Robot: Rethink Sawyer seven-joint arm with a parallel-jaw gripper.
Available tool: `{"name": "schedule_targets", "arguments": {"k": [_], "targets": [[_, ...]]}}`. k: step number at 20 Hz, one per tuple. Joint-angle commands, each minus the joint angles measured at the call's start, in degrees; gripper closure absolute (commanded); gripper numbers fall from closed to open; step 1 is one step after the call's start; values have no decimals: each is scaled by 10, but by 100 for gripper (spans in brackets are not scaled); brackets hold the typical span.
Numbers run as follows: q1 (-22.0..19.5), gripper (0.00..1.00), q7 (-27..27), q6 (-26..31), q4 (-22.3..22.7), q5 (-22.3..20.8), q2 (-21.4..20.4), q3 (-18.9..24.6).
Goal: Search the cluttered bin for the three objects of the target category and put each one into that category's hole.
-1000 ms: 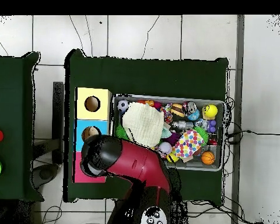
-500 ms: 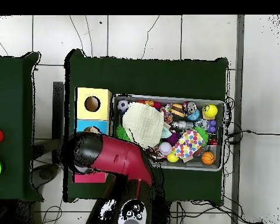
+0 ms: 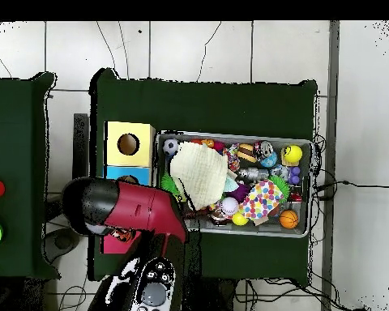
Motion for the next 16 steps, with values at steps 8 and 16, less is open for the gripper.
{"name": "schedule_targets", "arguments": {"k": [8,16], "targets": [[0,0,152,-69,-1,31,52,20],[4,0,141,-103,20,34,66,27]]}}
